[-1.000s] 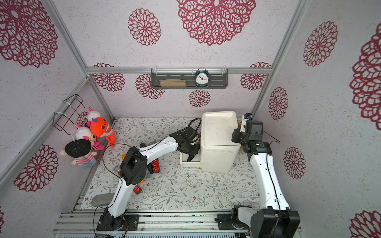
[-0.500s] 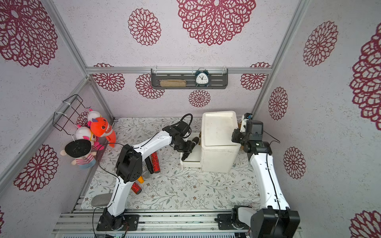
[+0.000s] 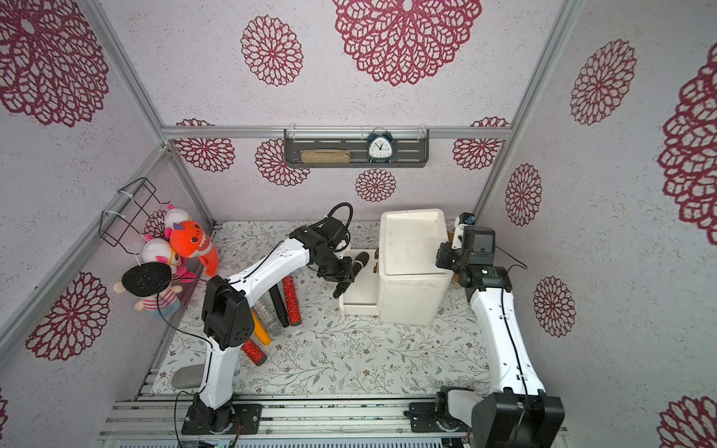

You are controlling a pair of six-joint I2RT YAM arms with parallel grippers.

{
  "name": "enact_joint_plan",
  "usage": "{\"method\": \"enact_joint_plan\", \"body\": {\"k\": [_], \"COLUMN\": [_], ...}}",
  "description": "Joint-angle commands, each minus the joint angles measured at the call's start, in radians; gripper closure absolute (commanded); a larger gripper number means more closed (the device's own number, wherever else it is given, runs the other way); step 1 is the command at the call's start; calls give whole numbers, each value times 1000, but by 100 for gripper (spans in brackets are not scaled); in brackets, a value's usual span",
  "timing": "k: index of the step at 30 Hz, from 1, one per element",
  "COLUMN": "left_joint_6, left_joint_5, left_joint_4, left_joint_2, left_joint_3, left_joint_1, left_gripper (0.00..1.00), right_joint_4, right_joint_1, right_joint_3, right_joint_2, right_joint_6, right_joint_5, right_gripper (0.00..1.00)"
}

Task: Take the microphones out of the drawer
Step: Pick up the microphone from the drawer, then place the microphone at the center of the board.

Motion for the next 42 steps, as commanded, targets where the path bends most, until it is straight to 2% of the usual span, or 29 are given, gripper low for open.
{"method": "enact_joint_plan", "body": {"k": [1, 10, 20, 26, 35, 42], "left_joint_6": [11, 24, -6, -67, -171, -257], "left_joint_5": [-29, -62, -52, -35, -81, -184], "left_joint_4": [-9, -24, 61, 170, 340, 407], "left_joint_2": [-78, -209, -306, -352, -381, -367], "left_joint_3": [-33, -129, -233, -302, -387, -445], "left_joint_1": [25, 87, 176, 217, 228, 220], "left_gripper": [100, 100, 100, 100, 100, 100], "right_joint_4": [213, 222, 253, 268, 271, 269], "right_joint_1": [-2, -2, -1, 2, 13, 34], "right_joint_3": [101, 96, 84, 79, 76, 81], "right_joint_2": [-37, -30, -17, -12, -11, -5], "right_joint_6": [47, 59, 70, 77, 81, 82], "right_joint_5": [-55, -60, -58, -61, -55, -43], "right_gripper": [100, 100, 100, 100, 100, 100]}}
